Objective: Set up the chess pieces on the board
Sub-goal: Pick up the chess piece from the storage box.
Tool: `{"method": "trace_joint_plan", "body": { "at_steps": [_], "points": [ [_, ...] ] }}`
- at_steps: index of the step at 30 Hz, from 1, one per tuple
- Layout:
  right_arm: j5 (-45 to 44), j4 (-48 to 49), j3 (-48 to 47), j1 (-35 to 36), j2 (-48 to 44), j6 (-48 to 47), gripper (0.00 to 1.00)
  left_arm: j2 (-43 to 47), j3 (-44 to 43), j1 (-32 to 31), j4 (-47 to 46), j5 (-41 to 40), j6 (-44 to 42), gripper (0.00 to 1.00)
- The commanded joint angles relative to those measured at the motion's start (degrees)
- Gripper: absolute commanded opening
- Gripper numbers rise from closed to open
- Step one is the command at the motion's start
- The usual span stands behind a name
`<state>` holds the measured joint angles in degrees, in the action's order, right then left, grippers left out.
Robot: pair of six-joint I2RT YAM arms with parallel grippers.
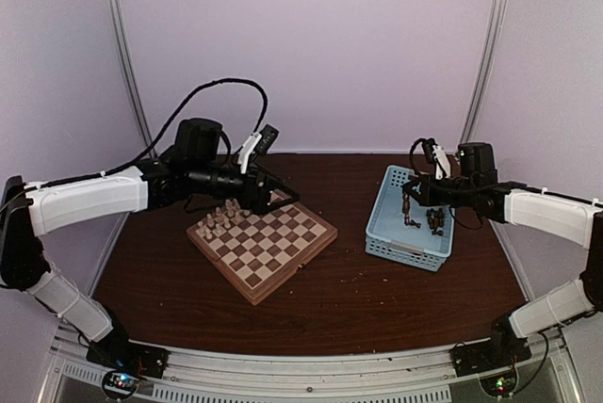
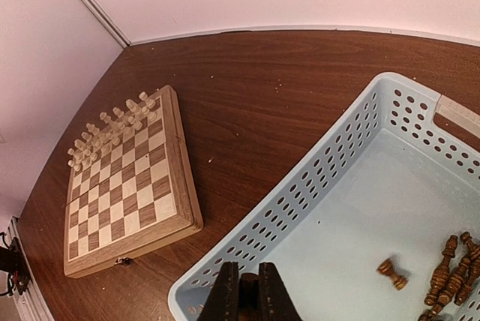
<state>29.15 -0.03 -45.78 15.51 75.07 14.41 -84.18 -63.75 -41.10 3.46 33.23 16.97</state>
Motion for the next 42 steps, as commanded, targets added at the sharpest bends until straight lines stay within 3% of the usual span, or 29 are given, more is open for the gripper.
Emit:
{"method": "trace_joint_plan", "body": {
  "at_steps": [1, 12, 16, 20, 25, 31, 37, 42],
  "points": [
    [0.69, -1.75, -1.92, -0.22, -3.00, 0.26, 0.02, -3.77, -4.25, -2.53, -3.05, -2.81, -3.24, 0.89],
    [-2.02, -2.90, -1.63, -0.17, -6.26, -1.00, 0.02, -7.69, -10.73, -5.83, -1.29, -4.01, -5.88, 0.90],
    [-1.91, 3.02, 1.33, -0.16, -7.53, -0.13, 0.02, -8.05, -10.63, -6.13, -1.70, -4.19, -5.80, 0.89],
    [-9.61, 9.98, 6.75, -0.21, -3.24, 1.71, 0.01, -7.96, -10.11, -6.24, -1.79, -4.48, -5.63, 0.90],
    [-13.81, -1.43, -0.75, -0.05, 2.78, -1.53, 0.00, -8.00, -9.99, -6.27, -1.39, -4.61, -6.14, 0.90],
    [-13.22, 2.20, 0.95, -0.04, -4.77, -0.59, 0.00, -9.13, -11.16, -6.22, -0.90, -4.81, -6.29, 0.89],
    [-12.96, 2.08, 2.36, 0.03, 4.59, -0.22, 0.00, -9.70, -11.33, -6.27, -0.82, -4.89, -5.51, 0.89],
    [-11.76, 3.13, 0.94, -0.02, -0.56, -0.14, 0.00, -9.73, -11.26, -6.27, -0.59, -4.84, -5.51, 0.89]
  ]
}}
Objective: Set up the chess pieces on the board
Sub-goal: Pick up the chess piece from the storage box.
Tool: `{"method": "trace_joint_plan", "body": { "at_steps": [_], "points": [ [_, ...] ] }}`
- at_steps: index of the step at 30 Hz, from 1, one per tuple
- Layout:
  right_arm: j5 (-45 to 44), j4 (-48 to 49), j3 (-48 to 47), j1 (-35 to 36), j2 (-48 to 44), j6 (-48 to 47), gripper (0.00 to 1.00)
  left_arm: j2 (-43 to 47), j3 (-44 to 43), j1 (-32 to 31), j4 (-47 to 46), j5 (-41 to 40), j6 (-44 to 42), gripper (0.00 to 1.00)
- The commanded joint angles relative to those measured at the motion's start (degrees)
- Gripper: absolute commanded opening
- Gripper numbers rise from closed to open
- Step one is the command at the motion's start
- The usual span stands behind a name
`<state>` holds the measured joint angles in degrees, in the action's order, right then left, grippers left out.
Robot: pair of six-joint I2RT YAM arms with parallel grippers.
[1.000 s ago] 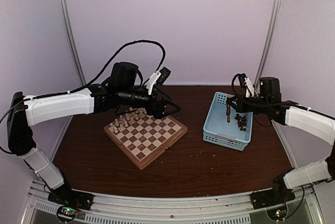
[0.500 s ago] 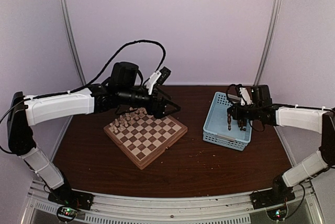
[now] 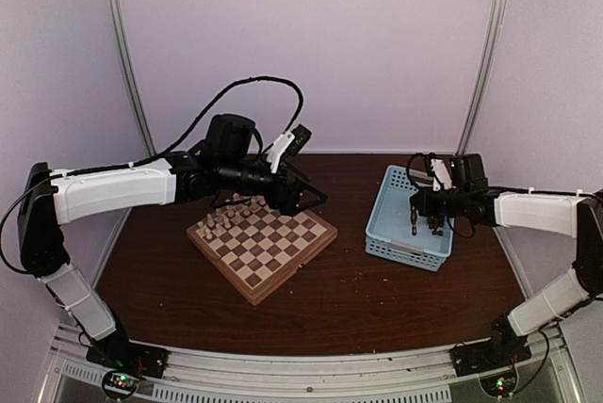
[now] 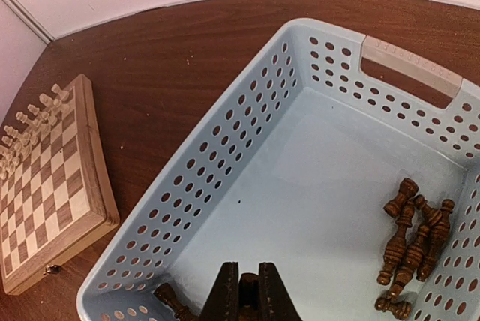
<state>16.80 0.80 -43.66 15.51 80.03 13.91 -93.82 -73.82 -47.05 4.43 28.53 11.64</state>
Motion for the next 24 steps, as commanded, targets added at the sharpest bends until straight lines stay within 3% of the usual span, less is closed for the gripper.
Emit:
{"method": "trace_joint_plan", "body": {
  "at_steps": [1, 8, 14, 22, 24],
  "points": [
    [0.48, 3.48, -0.73, -0.04, -6.96, 0.74, 0.00, -0.12, -1.20, -0.33, -1.56, 0.01, -0.07, 0.89],
    [8.05, 5.32, -2.74, -0.04, -6.76, 5.84, 0.00, -2.54, -1.72, -1.29, -3.99, 0.18, 2.82, 0.89],
    [23.23, 13.35, -2.84, -0.04, -7.14, 9.91, 0.00, -8.13, -7.90, -3.99, -3.40, 0.67, 0.68, 0.87],
    [32.82, 15.99, -3.69, 0.05, -8.30, 12.35, 0.00, -15.84, -15.88, -4.72, -4.01, 2.65, 2.03, 0.87],
    [34.46, 19.32, -2.79, 0.05, -9.08, 13.93, 0.00, -17.32, -17.30, -4.80, -4.05, 3.71, 2.96, 0.83]
  ]
}}
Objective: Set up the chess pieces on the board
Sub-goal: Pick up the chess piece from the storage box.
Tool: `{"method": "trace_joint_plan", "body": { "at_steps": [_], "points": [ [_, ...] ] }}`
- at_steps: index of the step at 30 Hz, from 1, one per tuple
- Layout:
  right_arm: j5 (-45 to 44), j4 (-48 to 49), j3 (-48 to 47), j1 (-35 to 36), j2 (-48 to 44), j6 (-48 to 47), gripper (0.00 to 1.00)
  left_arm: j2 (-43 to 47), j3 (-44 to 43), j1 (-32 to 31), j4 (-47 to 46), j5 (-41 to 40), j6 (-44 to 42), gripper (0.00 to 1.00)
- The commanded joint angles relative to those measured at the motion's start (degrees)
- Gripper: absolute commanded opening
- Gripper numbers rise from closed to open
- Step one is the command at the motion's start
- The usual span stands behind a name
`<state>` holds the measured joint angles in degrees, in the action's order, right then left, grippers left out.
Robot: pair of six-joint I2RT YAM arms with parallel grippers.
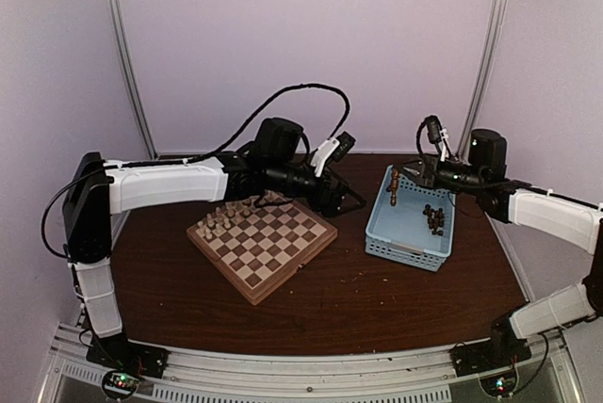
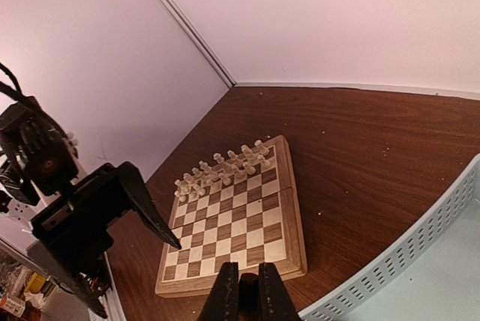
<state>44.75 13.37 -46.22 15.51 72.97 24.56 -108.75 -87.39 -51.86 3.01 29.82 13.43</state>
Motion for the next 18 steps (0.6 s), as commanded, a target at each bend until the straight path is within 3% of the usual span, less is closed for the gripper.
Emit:
{"method": "trace_joint_plan", "body": {
  "at_steps": [1, 4, 11, 18],
  "points": [
    [7.45, 8.08, 0.08, 0.05, -2.30, 4.15, 0.00, -3.08, -4.32, -0.03, -2.60, 3.26, 1.60, 0.81],
    [10.52, 11.08, 0.17, 0.14, -2.61, 6.28, 0.00, -4.31, -4.96, -0.47, -5.18, 5.01, 2.79, 0.71],
    [7.73, 12.56, 1.03, 0.41, -4.44, 6.85, 0.00, -5.00, -3.59, -2.47, -8.89, 3.18, 5.46, 0.68],
    [7.04, 17.19, 2.50, 0.96, -4.16, 8.84, 0.00, -6.45, -3.48, -3.20, -14.31, 3.33, 9.06, 0.57]
  ]
}}
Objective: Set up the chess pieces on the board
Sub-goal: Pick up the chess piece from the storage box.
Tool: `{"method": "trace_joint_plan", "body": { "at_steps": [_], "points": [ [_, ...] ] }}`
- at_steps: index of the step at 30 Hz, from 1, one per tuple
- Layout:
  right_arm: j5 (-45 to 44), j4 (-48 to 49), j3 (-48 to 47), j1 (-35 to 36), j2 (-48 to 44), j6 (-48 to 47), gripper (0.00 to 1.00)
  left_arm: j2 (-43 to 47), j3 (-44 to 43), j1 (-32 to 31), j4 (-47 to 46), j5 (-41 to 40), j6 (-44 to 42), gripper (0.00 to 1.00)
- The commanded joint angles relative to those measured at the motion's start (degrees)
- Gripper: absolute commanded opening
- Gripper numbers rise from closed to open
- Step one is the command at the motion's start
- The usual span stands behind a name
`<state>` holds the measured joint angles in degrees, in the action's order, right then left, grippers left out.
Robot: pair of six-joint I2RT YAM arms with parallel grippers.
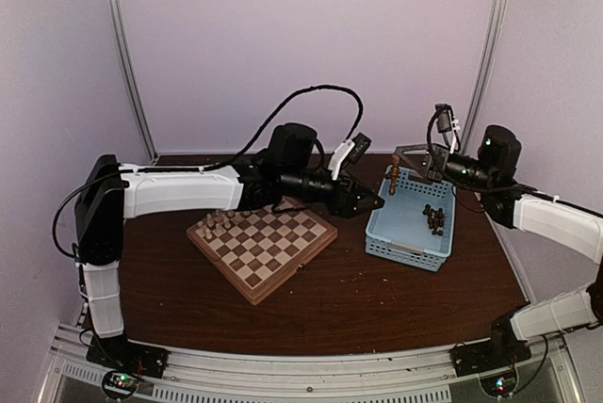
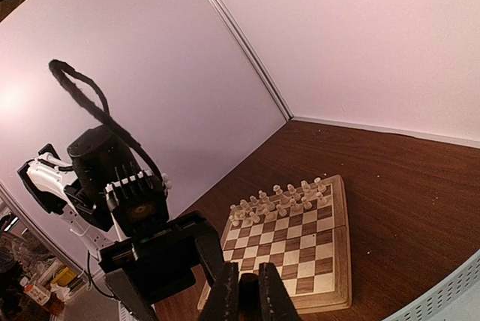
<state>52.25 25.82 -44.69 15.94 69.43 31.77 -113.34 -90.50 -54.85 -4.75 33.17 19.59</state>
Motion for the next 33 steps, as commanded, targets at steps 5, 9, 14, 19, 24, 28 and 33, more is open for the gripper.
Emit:
{"method": "trace_joint_plan", "body": {
  "at_steps": [5, 9, 14, 19, 24, 28, 33],
  "points": [
    [-0.92, 7.42, 1.82, 0.79, -0.35, 2.92, 0.00, -3.20, -0.99, -0.32, -8.90, -0.39, 5.19, 0.53],
    [-0.20, 9.28, 2.10, 0.98, -0.51, 4.50, 0.00, -3.20, -1.78, -0.35, -6.37, -2.89, 3.55, 0.52],
    [2.12, 1.08, 0.06, 0.98, -2.40, -0.06, 0.00, 0.09, 1.08, -0.18, -3.39, -4.78, -3.53, 0.53],
    [5.40, -8.09, -2.77, 1.01, -4.34, -2.08, 0.00, 5.91, 10.71, -0.25, -7.45, -7.20, -16.77, 0.58],
    [8.04, -11.90, -4.49, 1.83, -5.60, 0.42, 0.00, 9.59, 19.44, -0.20, -19.59, -7.34, -29.78, 0.63],
    [9.96, -19.10, -7.58, 2.88, -5.23, 0.51, 0.00, 9.42, 20.51, -0.26, -22.84, -5.36, -35.99, 0.63],
    [10.47, -20.27, -7.85, 4.10, -6.34, 1.66, 0.00, 8.21, 20.76, -0.26, -28.24, -1.64, -38.03, 0.59]
  ]
}}
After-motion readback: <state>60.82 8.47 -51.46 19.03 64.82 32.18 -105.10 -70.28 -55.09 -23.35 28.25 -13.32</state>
